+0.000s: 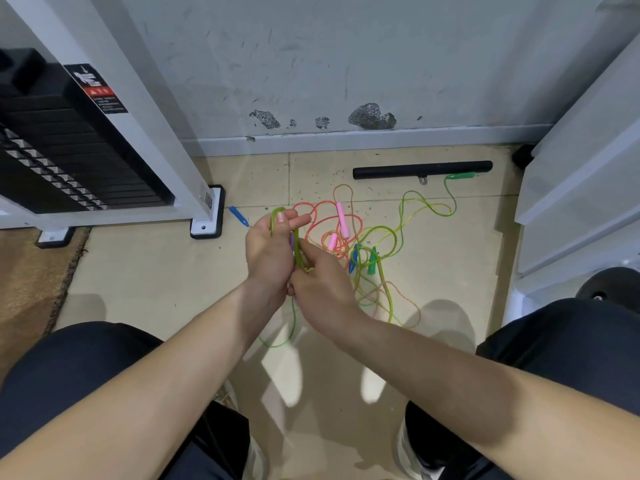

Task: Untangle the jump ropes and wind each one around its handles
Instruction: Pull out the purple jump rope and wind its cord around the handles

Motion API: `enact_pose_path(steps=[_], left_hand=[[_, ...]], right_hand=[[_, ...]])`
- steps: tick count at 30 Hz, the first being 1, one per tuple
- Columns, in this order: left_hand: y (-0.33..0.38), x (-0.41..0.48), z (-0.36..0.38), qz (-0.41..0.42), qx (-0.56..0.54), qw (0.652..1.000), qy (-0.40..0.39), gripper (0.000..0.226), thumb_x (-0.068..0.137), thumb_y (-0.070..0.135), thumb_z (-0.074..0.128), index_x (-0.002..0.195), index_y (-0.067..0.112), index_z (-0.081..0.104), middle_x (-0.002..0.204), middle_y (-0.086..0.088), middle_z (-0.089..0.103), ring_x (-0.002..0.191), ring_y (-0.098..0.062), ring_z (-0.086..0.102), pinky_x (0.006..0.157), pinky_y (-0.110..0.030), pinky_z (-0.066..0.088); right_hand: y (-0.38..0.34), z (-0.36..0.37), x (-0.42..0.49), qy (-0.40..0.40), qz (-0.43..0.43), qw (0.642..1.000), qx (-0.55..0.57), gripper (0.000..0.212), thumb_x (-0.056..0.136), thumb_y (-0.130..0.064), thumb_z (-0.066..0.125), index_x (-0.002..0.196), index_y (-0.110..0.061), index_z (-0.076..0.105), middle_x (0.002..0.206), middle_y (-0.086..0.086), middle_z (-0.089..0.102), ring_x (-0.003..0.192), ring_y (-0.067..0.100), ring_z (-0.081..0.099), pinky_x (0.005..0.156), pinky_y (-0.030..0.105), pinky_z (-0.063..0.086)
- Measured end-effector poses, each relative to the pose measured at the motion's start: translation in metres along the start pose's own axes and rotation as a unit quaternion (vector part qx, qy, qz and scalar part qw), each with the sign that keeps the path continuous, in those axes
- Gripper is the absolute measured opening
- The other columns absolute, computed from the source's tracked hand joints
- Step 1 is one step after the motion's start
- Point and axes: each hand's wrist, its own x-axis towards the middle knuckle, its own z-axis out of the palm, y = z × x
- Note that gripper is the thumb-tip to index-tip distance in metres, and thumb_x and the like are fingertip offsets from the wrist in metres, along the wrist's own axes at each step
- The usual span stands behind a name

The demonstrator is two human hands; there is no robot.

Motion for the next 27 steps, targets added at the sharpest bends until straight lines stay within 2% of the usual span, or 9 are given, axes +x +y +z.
enact_pose_path(steps=[3,5,9,12,15,17,21,24,27], left_hand=[[0.003,-0.002,0.003,0.001,-0.014,1.0,-0.006,0.026,0.108,0.032,0.038,0.105,0.02,0.061,0.107,0.006,0.076,0.098,-0.041,0.068,0.069,-0.046,0.056],[0.007,-0.003,0.005,-0.014,-0.023,1.0,-0.016,0.03,0.109,0.032,0.036,0.099,0.026,0.064,0.112,0.009,0.075,0.097,-0.033,0.067,0.056,-0.033,0.049],[0.015,0.001,0.003,-0.083,-0.127,0.987,-0.056,0.03,0.107,0.024,0.037,0.104,0.021,0.066,0.124,0.001,0.071,0.099,-0.023,0.062,0.055,-0.029,0.052],[0.015,0.009,-0.003,-0.122,-0.174,0.972,-0.1,0.028,0.104,0.011,0.041,0.12,0.014,0.063,0.139,0.002,0.062,0.121,-0.028,0.057,0.066,-0.036,0.056],[0.017,0.017,-0.009,-0.132,-0.177,0.966,-0.133,0.044,0.103,-0.003,0.035,0.144,0.008,0.045,0.142,0.001,0.059,0.136,-0.028,0.05,0.068,-0.033,0.057],[0.021,0.018,-0.012,-0.12,-0.151,0.967,-0.165,0.054,0.099,-0.013,0.031,0.148,0.008,0.04,0.145,0.001,0.056,0.128,-0.026,0.056,0.062,-0.028,0.053],[0.018,0.01,-0.01,-0.022,-0.07,0.98,-0.186,0.046,0.101,-0.012,0.036,0.137,0.013,0.045,0.149,0.004,0.052,0.068,-0.02,0.057,0.051,-0.026,0.047],[0.011,0.008,-0.01,0.006,-0.094,0.98,-0.174,0.035,0.103,-0.005,0.041,0.13,0.014,0.049,0.143,0.006,0.056,0.082,-0.035,0.049,0.042,-0.022,0.042],[0.016,0.005,-0.007,-0.017,-0.118,0.981,-0.156,0.041,0.102,-0.007,0.039,0.135,0.015,0.047,0.147,0.004,0.053,0.066,-0.028,0.046,0.041,-0.022,0.037]], right_hand=[[0.005,0.003,-0.002,0.014,0.024,0.996,0.082,0.056,0.092,-0.003,0.045,0.132,-0.039,0.061,0.068,-0.008,0.052,0.061,0.01,0.051,0.069,0.028,0.047],[0.005,0.0,0.001,-0.007,0.027,0.991,0.133,0.054,0.098,-0.002,0.045,0.125,-0.047,0.058,0.069,-0.009,0.054,0.057,0.008,0.049,0.065,0.023,0.046],[0.005,-0.005,0.004,-0.003,0.0,0.989,0.146,0.049,0.101,-0.001,0.046,0.108,-0.048,0.058,0.068,-0.012,0.05,0.055,0.002,0.041,0.055,0.014,0.038],[0.006,-0.011,0.01,0.024,0.017,0.984,0.176,0.048,0.102,-0.01,0.052,0.107,-0.057,0.059,0.075,-0.004,0.05,0.059,0.008,0.037,0.055,0.017,0.035],[0.005,-0.019,0.015,0.018,0.034,0.974,0.222,0.045,0.101,-0.009,0.054,0.123,-0.047,0.058,0.078,-0.006,0.055,0.063,0.01,0.041,0.054,0.016,0.036],[0.004,-0.022,0.017,0.007,0.065,0.967,0.246,0.049,0.1,-0.002,0.051,0.14,-0.03,0.055,0.078,-0.002,0.054,0.061,0.012,0.042,0.048,0.016,0.034],[0.005,-0.023,0.021,-0.026,0.099,0.942,0.32,0.052,0.097,0.004,0.046,0.143,-0.018,0.054,0.074,0.0,0.057,0.059,0.013,0.045,0.045,0.02,0.036],[0.002,-0.021,0.017,-0.036,0.081,0.938,0.335,0.045,0.101,-0.001,0.045,0.131,-0.031,0.059,0.073,-0.002,0.057,0.061,0.013,0.045,0.055,0.02,0.039],[0.007,-0.018,0.016,-0.01,0.0,0.984,0.177,0.045,0.106,-0.008,0.041,0.136,-0.04,0.048,0.07,-0.012,0.055,0.063,0.007,0.045,0.062,0.017,0.041]])
